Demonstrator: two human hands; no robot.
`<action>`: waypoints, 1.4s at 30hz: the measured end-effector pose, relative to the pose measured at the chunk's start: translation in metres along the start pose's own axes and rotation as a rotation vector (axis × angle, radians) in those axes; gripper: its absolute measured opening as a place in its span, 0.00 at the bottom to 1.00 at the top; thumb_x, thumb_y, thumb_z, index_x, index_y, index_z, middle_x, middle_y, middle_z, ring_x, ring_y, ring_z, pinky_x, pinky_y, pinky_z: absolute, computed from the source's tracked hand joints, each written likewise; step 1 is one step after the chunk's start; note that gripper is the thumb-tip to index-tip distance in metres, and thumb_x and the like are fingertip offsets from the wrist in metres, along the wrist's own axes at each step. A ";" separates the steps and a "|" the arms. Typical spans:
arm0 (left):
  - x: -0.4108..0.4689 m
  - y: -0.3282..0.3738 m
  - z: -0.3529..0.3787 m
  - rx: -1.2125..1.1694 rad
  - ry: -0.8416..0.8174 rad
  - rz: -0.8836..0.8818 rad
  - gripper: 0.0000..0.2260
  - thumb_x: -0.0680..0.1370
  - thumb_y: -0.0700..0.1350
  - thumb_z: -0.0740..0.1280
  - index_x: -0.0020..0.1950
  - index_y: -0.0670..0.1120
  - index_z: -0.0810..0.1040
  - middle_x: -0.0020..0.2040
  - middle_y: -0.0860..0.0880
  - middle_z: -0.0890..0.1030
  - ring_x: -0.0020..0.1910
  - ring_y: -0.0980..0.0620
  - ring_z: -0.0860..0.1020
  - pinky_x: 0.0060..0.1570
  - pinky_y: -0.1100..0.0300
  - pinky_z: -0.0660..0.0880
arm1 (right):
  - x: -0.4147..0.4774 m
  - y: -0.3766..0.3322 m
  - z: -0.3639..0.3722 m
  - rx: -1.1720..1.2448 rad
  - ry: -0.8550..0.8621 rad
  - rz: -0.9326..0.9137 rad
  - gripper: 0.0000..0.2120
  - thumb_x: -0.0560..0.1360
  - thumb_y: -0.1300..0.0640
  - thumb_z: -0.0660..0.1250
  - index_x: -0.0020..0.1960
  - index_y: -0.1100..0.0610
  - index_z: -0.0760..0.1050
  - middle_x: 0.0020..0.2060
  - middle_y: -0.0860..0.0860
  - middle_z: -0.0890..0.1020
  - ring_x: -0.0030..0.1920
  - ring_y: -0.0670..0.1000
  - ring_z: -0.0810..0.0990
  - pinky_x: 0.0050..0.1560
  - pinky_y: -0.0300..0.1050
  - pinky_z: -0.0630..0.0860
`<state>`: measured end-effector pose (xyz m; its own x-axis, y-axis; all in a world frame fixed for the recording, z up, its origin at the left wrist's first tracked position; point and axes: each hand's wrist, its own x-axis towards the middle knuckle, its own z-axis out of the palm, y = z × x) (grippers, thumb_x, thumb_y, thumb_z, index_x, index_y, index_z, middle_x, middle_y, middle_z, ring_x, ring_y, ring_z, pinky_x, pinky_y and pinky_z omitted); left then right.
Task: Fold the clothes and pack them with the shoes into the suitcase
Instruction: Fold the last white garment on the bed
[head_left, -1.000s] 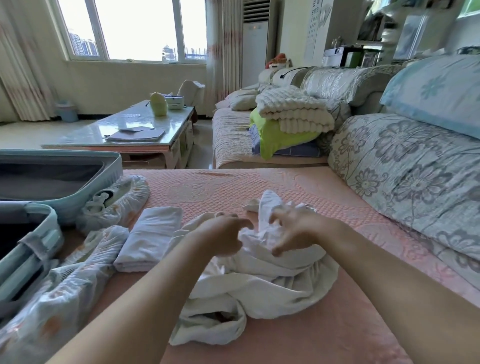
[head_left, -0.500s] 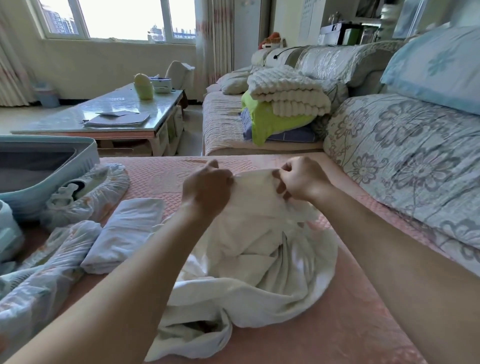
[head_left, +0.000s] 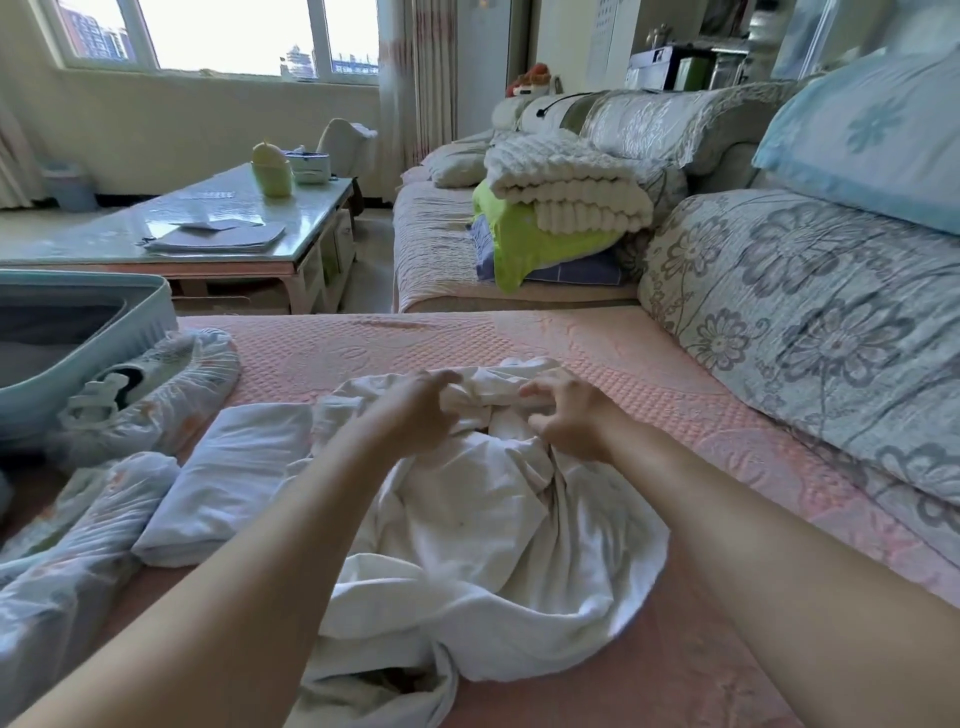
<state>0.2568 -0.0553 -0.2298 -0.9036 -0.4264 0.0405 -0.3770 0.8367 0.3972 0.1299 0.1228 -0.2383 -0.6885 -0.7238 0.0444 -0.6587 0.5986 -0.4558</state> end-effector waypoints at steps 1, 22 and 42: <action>-0.003 0.006 0.002 0.017 -0.041 0.082 0.21 0.79 0.50 0.68 0.72 0.58 0.71 0.70 0.50 0.74 0.64 0.47 0.75 0.64 0.57 0.71 | -0.004 0.003 0.002 -0.036 -0.036 0.025 0.27 0.74 0.54 0.67 0.73 0.49 0.71 0.75 0.51 0.64 0.72 0.53 0.68 0.68 0.44 0.66; -0.113 0.058 -0.007 0.039 -0.281 0.343 0.15 0.74 0.60 0.71 0.59 0.58 0.80 0.51 0.59 0.78 0.54 0.55 0.78 0.55 0.58 0.74 | -0.101 -0.002 -0.031 -0.467 -0.192 0.013 0.19 0.74 0.52 0.64 0.64 0.45 0.79 0.71 0.48 0.69 0.70 0.54 0.68 0.72 0.51 0.64; -0.148 -0.025 -0.083 0.514 -0.106 -0.049 0.10 0.76 0.44 0.65 0.49 0.57 0.83 0.51 0.55 0.81 0.46 0.53 0.78 0.50 0.60 0.77 | -0.153 -0.095 0.001 0.277 -0.795 -0.042 0.11 0.79 0.51 0.70 0.57 0.56 0.79 0.51 0.53 0.84 0.49 0.53 0.84 0.47 0.45 0.82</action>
<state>0.4168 -0.0418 -0.1700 -0.8881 -0.4541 -0.0709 -0.4461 0.8888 -0.1055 0.2979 0.1762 -0.2022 -0.1784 -0.8319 -0.5255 -0.5096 0.5350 -0.6739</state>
